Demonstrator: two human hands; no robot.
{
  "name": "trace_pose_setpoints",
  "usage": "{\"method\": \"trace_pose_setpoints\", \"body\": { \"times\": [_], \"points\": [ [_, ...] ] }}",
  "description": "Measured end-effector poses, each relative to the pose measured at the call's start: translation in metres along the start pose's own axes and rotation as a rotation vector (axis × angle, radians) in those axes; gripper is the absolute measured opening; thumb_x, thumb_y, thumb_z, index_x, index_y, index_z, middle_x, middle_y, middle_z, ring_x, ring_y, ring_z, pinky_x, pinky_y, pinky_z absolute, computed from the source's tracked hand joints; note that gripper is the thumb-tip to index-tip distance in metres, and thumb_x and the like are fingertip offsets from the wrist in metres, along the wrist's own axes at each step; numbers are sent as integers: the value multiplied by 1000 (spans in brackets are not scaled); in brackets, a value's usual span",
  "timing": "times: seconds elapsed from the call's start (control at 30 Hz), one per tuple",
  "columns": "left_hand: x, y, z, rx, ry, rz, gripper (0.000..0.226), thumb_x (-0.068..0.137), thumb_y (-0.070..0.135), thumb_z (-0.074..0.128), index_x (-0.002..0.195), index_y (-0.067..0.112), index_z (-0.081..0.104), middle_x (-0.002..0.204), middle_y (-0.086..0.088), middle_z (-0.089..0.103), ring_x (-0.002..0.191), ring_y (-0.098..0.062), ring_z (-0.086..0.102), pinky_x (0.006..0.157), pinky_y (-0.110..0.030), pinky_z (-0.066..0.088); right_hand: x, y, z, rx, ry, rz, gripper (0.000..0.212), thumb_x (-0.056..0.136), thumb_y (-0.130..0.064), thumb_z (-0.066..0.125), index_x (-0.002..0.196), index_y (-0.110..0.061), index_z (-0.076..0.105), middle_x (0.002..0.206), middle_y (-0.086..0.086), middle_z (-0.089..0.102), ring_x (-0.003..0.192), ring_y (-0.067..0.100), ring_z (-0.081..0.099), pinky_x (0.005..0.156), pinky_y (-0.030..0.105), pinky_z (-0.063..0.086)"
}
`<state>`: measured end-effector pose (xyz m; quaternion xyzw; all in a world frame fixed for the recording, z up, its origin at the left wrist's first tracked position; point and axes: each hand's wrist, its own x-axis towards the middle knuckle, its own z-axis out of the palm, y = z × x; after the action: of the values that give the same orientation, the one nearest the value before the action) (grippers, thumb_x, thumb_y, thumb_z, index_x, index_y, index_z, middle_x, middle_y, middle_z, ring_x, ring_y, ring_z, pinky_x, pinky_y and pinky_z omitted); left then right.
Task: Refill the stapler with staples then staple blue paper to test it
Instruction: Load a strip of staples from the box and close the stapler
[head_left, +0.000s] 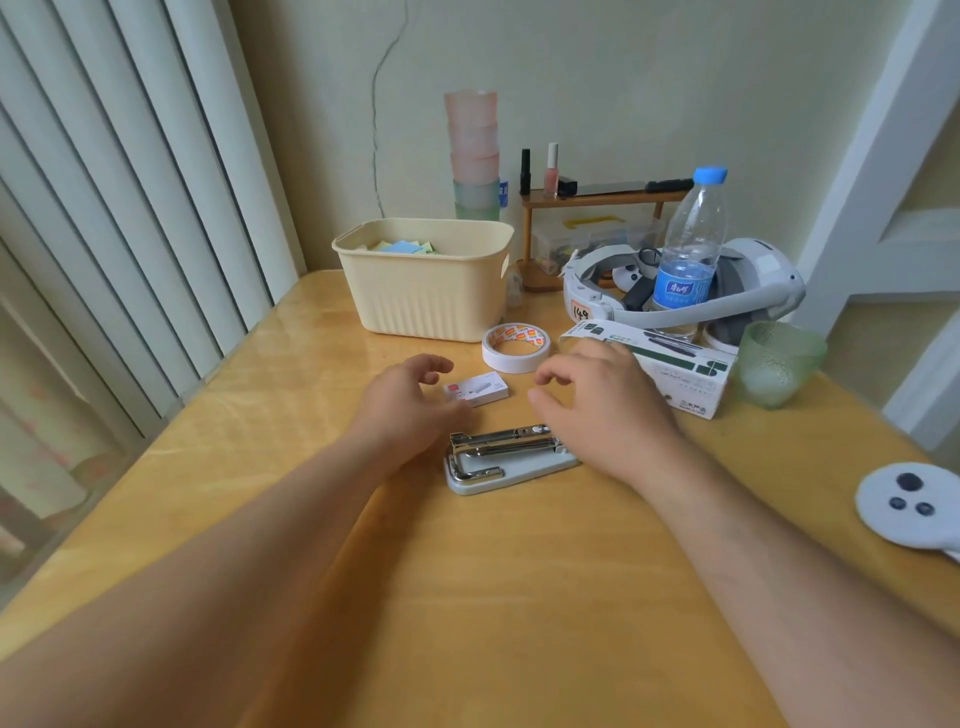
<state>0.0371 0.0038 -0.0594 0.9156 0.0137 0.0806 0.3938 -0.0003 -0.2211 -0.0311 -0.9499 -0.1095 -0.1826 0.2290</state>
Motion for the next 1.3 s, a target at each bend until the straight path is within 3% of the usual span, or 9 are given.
{"method": "trace_pose_setpoints", "body": {
  "times": [0.07, 0.13, 0.37, 0.57, 0.67, 0.8, 0.93, 1.13, 1.3],
  "points": [
    [7, 0, 3, 130, 5, 18, 72, 70, 51, 84, 136, 33, 63, 127, 5, 67, 115, -22, 62, 94, -33, 51, -2, 1, 4, 10, 54, -7, 22, 88, -48, 57, 102, -36, 70, 102, -12, 58, 107, 17, 48, 88, 38, 46],
    [12, -1, 6, 205, -2, 23, 71, 70, 55, 82, 134, 29, 67, 128, 0, 68, 122, -24, 60, 101, -35, 49, -3, 2, 6, 34, 63, -2, 22, 89, -48, 58, 103, -36, 69, 104, -12, 59, 108, 16, 48, 90, 39, 46],
    [2, -3, -3, 39, -34, 103, 42, 70, 48, 89, 109, 36, 78, 93, 14, 73, 82, -6, 64, 73, -25, 49, -5, -4, 12, 41, 41, -61, 22, 87, -46, 58, 105, -37, 68, 107, -14, 61, 107, 20, 50, 90, 43, 47],
    [-21, 2, -32, -416, -47, 165, 42, 71, 22, 95, 110, 27, 78, 91, -5, 80, 68, -11, 63, 59, -27, 48, -7, -13, 10, 67, 57, -171, 63, 88, -49, 61, 146, -40, 37, 133, -11, 51, 124, 17, 44, 101, 42, 42],
    [-38, 12, -40, -416, -33, 285, 45, 71, 11, 94, 111, 24, 78, 100, -4, 78, 75, -14, 74, 63, -25, 56, -8, -15, 9, 118, 56, -233, 75, 88, -47, 67, 152, -36, 31, 142, -9, 46, 132, 14, 40, 108, 34, 36],
    [-56, 11, -38, -386, -20, 362, 51, 66, 12, 96, 112, 28, 78, 110, 0, 70, 79, -15, 76, 87, -34, 62, -10, -14, 10, 132, 158, -380, 63, 81, -39, 79, 138, -22, 57, 127, -2, 58, 118, 21, 55, 100, 36, 44],
    [-68, 13, -42, -683, -172, 236, 53, 63, 15, 90, 113, 23, 75, 94, -3, 80, 79, -13, 75, 82, -29, 62, -12, -15, 6, 148, 243, -441, 50, 73, -33, 86, 117, -15, 72, 112, 1, 67, 104, 27, 61, 91, 36, 47],
    [-67, 15, -41, -939, -238, 100, 26, 72, 20, 80, 98, 24, 82, 97, -9, 81, 87, -19, 75, 78, -27, 60, -15, -15, 2, 177, 263, -439, 50, 66, -25, 91, 113, -14, 74, 109, 0, 68, 103, 24, 63, 90, 39, 50],
    [-64, 12, -41, -993, -263, 51, 25, 69, 17, 81, 94, 18, 82, 89, -10, 81, 82, -21, 75, 73, -28, 60, -16, -14, 1, 175, 251, -429, 52, 65, -26, 92, 113, -16, 75, 109, -1, 67, 101, 23, 63, 88, 39, 51]
  ]
}}
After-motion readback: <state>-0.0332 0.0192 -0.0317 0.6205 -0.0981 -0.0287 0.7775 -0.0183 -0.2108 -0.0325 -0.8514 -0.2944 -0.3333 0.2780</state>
